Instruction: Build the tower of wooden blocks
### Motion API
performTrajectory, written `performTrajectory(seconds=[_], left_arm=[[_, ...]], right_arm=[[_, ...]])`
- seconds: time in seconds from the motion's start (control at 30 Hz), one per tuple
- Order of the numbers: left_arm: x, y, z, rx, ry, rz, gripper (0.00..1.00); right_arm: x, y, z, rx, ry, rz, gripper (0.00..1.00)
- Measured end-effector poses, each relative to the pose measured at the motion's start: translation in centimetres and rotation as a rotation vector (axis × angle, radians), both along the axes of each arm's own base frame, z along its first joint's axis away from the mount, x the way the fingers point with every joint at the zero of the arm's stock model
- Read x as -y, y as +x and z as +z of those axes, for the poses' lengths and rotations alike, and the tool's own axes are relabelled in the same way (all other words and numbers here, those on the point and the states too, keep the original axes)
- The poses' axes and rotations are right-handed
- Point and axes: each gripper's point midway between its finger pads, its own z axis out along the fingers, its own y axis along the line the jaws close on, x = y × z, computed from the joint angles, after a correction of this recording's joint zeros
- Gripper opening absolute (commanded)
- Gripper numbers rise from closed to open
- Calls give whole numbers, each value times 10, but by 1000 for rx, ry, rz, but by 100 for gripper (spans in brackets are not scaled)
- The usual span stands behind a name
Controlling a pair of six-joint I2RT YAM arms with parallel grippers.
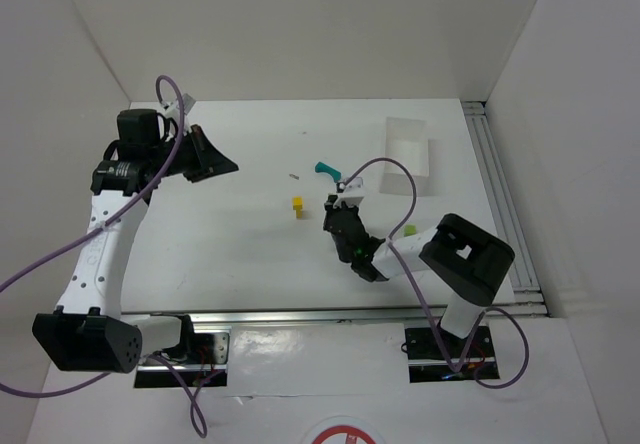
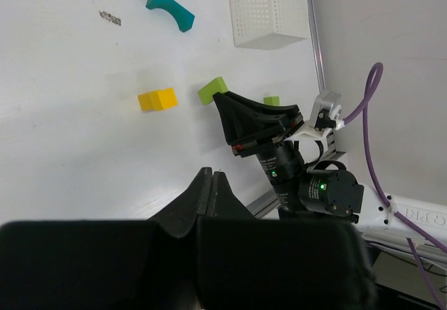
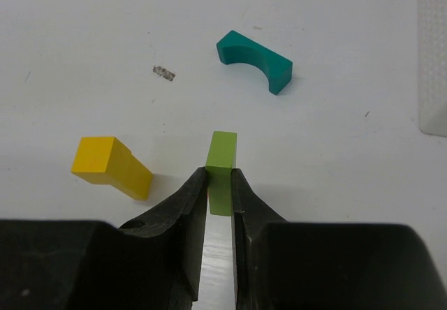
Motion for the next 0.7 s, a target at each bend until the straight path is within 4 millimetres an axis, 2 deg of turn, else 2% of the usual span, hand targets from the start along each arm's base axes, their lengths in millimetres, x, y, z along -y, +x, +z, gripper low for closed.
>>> performTrajectory(seconds=[0.3, 0.47, 0.7], left_arm=[[-5, 1, -4, -12, -4, 10, 0], [-5, 0, -4, -13, -8, 7, 0], [-5, 0, -4, -13, -9, 4, 0]], right_arm=[[-23, 15, -7, -11, 23, 3, 14], [-24, 15, -19, -31, 12, 0, 14], [-24, 16, -24, -38, 3, -3, 14]])
